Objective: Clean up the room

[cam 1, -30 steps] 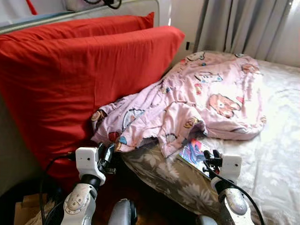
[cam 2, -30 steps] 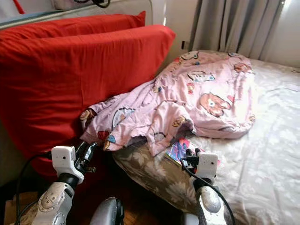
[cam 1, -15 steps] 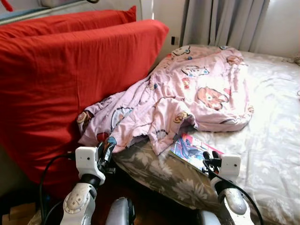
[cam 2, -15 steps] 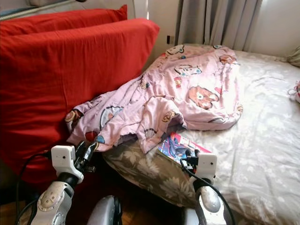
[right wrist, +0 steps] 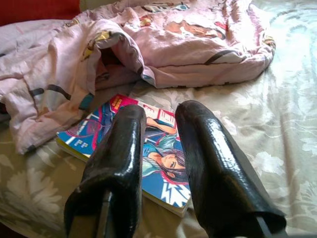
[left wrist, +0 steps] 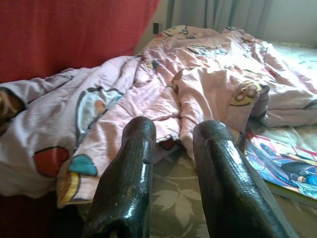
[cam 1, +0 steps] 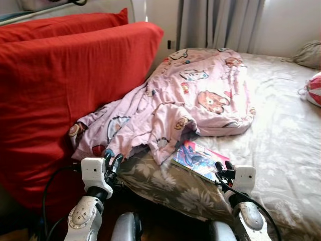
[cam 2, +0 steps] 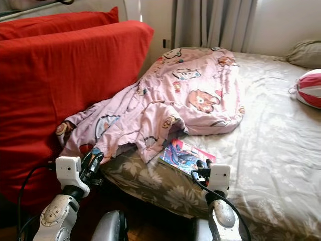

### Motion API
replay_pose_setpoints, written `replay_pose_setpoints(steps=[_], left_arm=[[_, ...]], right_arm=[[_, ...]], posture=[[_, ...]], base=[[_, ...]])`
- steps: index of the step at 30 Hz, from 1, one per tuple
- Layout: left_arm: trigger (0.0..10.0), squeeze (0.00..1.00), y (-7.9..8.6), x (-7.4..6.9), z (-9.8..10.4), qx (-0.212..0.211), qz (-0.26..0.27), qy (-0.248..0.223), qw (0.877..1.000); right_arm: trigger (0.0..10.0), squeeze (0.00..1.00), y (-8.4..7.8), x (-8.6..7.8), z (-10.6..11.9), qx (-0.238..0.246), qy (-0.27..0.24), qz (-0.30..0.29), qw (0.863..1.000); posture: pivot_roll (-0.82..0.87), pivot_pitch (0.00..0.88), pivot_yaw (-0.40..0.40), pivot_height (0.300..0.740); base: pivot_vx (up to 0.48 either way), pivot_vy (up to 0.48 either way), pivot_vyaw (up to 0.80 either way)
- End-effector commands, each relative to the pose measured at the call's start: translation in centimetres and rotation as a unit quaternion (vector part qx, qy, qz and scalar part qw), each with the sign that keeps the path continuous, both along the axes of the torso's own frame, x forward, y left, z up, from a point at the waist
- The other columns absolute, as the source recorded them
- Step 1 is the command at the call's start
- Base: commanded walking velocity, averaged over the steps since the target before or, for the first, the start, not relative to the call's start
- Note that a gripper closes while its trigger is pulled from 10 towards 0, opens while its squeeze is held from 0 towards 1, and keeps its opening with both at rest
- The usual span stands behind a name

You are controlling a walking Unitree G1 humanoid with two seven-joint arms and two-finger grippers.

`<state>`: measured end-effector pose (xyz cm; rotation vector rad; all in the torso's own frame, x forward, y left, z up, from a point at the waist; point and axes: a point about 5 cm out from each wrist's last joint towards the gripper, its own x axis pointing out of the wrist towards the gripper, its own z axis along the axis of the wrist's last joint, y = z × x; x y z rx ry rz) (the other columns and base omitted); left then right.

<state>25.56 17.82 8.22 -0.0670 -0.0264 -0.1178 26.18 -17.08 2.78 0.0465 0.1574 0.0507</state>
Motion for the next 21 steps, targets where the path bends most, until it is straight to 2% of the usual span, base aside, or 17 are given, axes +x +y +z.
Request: replay_pose_setpoints(steps=[1,5,15,21], left_arm=[[10.0,0.00,0.11,0.12,0.12,0.001,-0.001,0.001,1.000],[10.0,0.00,0.11,0.14,0.15,0.001,-0.001,0.001,1.000],[10.0,0.00,0.07,0.21,0.16,0.003,-0.003,0.001,1.000],[10.0,0.00,0.04,0.25,0.19,0.004,-0.006,0.001,1.000]], right_arm=[[10.0,0.00,0.28,-0.02,-0.19,-0.001,0.005,0.008,1.000],[10.0,0.00,0.29,-0.13,-0.38,-0.001,0.009,0.012,1.000],[10.0,0.00,0.31,-0.18,-0.83,0.009,0.021,0.011,1.000],[10.0,0.00,0.77,0.62,-0.80,0.028,0.028,0.022,0.999]], posture=[[0.00,0.000,0.045,0.577],[0.00,0.000,0.045,0.577],[0.00,0.000,0.047,0.577],[0.00,0.000,0.050,0.577]], base=[[0.000,0.000,0.53],[0.000,0.000,0.73],[0.000,0.000,0.00],[0.123,0.000,0.00]])
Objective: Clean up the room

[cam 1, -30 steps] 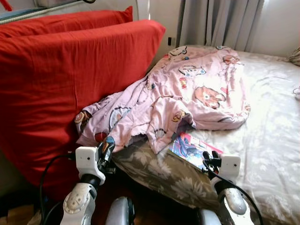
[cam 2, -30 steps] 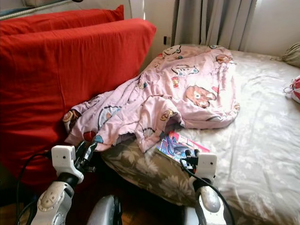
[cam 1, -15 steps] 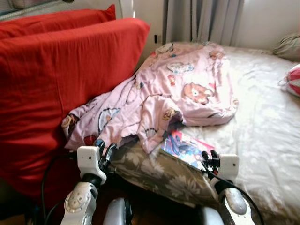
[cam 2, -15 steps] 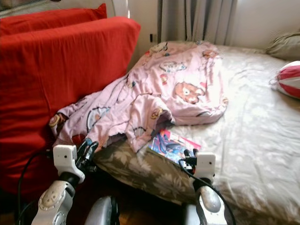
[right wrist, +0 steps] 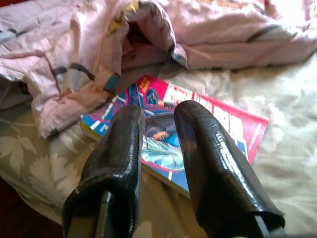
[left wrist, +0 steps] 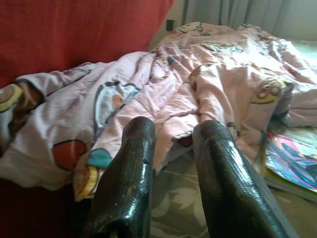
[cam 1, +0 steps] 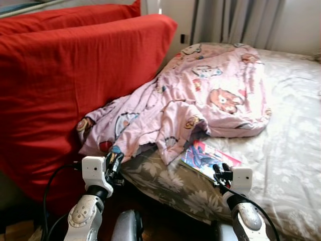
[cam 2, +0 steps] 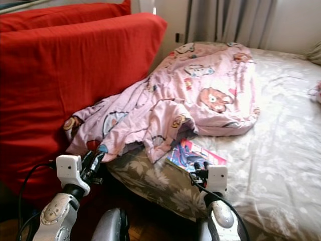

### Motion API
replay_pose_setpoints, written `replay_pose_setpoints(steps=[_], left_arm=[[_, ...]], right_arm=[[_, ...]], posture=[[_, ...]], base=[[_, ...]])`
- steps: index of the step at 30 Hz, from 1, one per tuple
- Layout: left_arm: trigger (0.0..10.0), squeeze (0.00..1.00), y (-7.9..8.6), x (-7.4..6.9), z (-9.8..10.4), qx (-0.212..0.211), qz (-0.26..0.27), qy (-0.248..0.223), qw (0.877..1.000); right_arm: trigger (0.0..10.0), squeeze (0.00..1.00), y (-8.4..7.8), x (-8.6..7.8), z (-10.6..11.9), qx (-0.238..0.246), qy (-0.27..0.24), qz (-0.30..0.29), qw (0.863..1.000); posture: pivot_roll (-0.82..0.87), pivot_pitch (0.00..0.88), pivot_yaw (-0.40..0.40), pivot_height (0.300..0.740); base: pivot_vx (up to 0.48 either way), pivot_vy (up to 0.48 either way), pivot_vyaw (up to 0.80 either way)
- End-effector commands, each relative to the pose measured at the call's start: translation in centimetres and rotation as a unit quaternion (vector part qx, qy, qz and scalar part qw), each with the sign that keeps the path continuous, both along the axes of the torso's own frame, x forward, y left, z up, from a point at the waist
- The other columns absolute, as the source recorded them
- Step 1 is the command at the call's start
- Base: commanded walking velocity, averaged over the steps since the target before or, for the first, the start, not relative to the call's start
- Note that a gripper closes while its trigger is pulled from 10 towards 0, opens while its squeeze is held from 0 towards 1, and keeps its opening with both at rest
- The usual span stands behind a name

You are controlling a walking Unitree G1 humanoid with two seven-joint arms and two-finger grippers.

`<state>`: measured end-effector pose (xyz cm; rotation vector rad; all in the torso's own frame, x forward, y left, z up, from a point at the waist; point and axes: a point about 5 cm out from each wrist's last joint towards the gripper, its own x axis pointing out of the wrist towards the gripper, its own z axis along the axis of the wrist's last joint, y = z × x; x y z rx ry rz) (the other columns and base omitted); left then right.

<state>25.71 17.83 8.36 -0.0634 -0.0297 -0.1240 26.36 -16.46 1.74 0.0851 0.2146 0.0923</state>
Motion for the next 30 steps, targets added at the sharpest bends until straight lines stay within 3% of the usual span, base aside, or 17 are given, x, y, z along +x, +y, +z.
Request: replay_pose_setpoints(steps=[1,12,24,30], left_arm=[[10.0,0.00,0.0,0.1,0.1,0.002,-0.003,0.003,1.000],[10.0,0.00,0.2,0.0,0.2,0.005,-0.001,0.002,1.000],[10.0,0.00,0.3,-0.1,0.3,0.005,-0.001,0.001,1.000],[10.0,0.00,-0.1,0.0,0.4,0.004,-0.008,-0.002,1.000]], right_arm=[[10.0,0.00,0.2,0.6,0.3,0.008,0.000,0.002,1.000],[10.0,0.00,0.8,2.3,0.7,0.024,0.004,0.012,1.000],[10.0,0.00,1.5,2.2,0.4,0.017,0.005,0.037,0.999],[10.0,0.00,1.7,2.6,0.0,0.029,0.026,0.034,0.999]], posture=[[0.00,0.000,0.050,0.577],[0.02,0.000,0.051,0.577],[0.02,0.000,0.057,0.577],[0.03,0.000,0.061,0.577]], base=[[0.255,0.000,0.00],[0.283,0.000,0.00],[0.291,0.000,0.00],[0.000,0.000,0.00]])
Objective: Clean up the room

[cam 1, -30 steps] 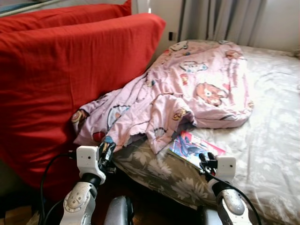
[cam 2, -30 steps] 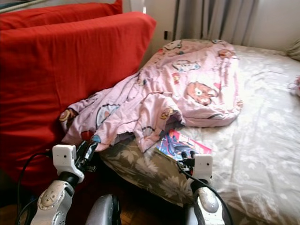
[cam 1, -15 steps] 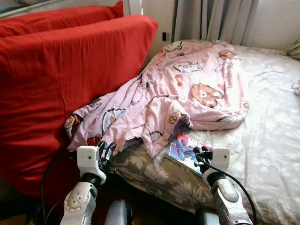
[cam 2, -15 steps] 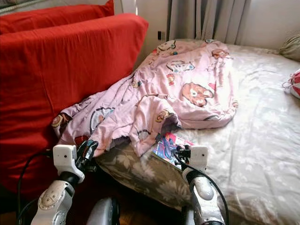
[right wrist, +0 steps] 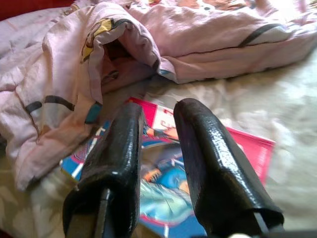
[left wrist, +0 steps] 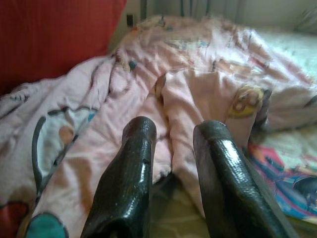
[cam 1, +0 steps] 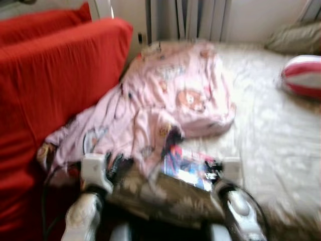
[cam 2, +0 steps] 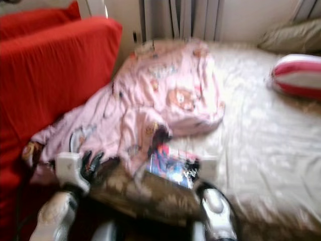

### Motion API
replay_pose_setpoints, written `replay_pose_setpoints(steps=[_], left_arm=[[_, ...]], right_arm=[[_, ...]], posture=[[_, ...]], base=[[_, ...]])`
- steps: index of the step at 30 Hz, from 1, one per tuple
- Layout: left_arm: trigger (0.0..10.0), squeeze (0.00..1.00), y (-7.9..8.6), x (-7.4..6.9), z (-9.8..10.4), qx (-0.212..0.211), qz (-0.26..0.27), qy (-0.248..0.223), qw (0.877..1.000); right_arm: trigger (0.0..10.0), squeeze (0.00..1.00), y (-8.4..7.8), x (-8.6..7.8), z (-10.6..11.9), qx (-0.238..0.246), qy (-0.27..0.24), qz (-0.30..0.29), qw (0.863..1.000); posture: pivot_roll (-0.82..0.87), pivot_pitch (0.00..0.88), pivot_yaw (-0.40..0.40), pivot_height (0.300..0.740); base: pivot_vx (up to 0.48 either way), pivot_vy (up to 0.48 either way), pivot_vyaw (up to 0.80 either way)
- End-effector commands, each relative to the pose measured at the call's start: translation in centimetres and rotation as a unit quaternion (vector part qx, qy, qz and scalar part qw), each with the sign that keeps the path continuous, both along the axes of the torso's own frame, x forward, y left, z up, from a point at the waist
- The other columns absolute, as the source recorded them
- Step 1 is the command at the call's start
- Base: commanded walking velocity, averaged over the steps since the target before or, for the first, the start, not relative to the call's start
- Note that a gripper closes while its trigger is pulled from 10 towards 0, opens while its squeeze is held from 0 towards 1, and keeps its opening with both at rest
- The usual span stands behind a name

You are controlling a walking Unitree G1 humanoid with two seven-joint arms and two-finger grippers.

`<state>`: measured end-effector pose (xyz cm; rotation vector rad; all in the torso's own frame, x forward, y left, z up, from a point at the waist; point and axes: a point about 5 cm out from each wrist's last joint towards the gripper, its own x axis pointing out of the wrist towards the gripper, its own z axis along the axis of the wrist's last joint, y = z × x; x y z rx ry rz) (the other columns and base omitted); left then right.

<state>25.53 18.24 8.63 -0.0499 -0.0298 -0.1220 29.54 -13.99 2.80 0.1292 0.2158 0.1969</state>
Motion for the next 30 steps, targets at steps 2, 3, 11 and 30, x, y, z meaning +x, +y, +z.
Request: replay_pose_setpoints(steps=[2,3,11,30], left_arm=[[10.0,0.00,-0.5,0.2,0.2,-0.002,-0.010,-0.001,1.000],[10.0,0.00,-0.5,0.2,0.3,-0.002,-0.010,-0.001,1.000],[10.0,0.00,-0.3,0.4,1.0,0.001,-0.004,-0.007,1.000],[10.0,0.00,1.4,-3.0,1.3,0.019,0.024,0.019,0.999]], right_arm=[[10.0,0.00,-0.8,-0.5,-1.5,0.000,0.045,-0.017,0.999],[10.0,0.00,-0.8,-0.5,-1.7,0.001,0.054,-0.019,0.998],[10.0,0.00,-0.3,0.7,-2.1,0.039,0.110,-0.052,0.992],[10.0,1.00,-1.3,1.7,-1.3,0.116,0.104,-0.156,0.975]], posture=[[0.04,0.000,0.063,0.577],[0.04,0.000,0.063,0.577],[0.08,0.000,0.067,0.577],[0.19,0.124,0.080,0.577]], base=[[0.000,0.000,0.00],[0.000,0.000,0.00],[0.000,0.000,0.00],[0.000,0.000,0.00]])
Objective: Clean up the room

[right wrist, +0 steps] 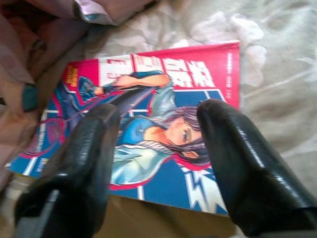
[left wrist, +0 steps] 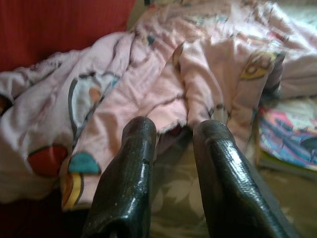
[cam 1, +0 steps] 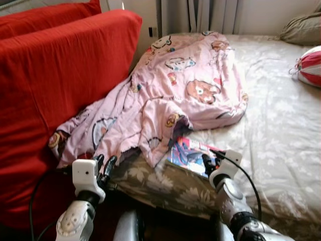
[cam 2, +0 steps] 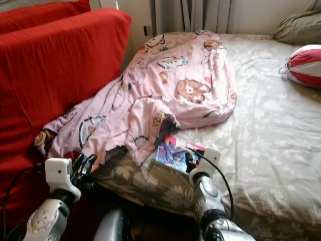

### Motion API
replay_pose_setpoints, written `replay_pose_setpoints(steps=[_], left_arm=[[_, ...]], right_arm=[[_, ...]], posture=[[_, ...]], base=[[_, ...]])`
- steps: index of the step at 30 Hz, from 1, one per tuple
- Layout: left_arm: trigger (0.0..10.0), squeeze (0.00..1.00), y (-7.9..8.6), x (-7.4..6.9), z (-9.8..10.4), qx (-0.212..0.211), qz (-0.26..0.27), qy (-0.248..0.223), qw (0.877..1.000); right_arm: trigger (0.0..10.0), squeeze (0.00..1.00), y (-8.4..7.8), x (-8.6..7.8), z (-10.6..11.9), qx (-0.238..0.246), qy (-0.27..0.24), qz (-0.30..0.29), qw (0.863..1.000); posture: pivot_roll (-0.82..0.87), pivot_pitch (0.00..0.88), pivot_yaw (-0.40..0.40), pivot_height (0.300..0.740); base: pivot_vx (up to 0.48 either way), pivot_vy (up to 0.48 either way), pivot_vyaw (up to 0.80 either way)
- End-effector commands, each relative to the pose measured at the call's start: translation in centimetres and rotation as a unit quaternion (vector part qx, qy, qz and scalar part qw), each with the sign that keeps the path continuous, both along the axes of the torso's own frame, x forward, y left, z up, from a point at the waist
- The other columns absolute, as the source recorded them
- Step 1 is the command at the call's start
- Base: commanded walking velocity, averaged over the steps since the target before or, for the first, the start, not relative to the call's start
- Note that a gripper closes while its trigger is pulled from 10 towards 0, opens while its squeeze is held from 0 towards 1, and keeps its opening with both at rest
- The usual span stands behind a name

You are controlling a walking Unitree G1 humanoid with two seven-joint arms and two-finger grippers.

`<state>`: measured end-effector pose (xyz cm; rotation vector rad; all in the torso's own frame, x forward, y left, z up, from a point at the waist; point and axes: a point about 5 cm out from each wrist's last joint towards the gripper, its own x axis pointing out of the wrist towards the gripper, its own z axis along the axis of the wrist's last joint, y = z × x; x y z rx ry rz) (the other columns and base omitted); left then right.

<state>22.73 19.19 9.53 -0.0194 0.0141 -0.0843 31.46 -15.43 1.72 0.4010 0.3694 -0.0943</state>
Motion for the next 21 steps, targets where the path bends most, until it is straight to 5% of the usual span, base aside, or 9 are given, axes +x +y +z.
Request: replay_pose_setpoints(steps=[1,3,4,5,21], left_arm=[[10.0,0.00,0.6,-0.4,0.4,0.004,0.006,0.001,1.000],[10.0,0.00,0.7,-0.7,0.4,0.006,0.007,0.004,1.000],[10.0,0.00,0.7,-0.8,0.4,0.006,0.008,0.005,1.000],[10.0,0.00,0.7,-0.9,0.4,0.006,0.009,0.007,1.000],[10.0,0.00,1.2,-2.4,0.8,0.017,0.010,0.029,0.999]], right_arm=[[10.0,1.00,-0.1,-0.4,-0.5,0.010,0.010,-0.014,1.000],[10.0,1.00,-0.4,-0.5,-0.6,0.015,0.014,-0.021,1.000],[10.0,0.11,-0.5,-0.6,-0.8,0.017,0.018,-0.026,0.999],[10.0,0.00,-0.6,-0.7,-0.8,0.019,0.020,-0.030,0.999],[10.0,0.00,-0.7,-1.5,-1.7,0.064,0.033,-0.039,0.997]], posture=[[0.19,0.131,0.081,0.577],[0.19,0.137,0.083,0.577],[0.19,0.138,0.083,0.577],[0.19,0.140,0.084,0.577],[0.23,0.176,0.105,0.577]], base=[[0.000,0.000,0.00],[0.000,0.000,0.00],[0.000,0.000,0.00],[0.000,0.000,0.00],[0.000,0.000,0.00]])
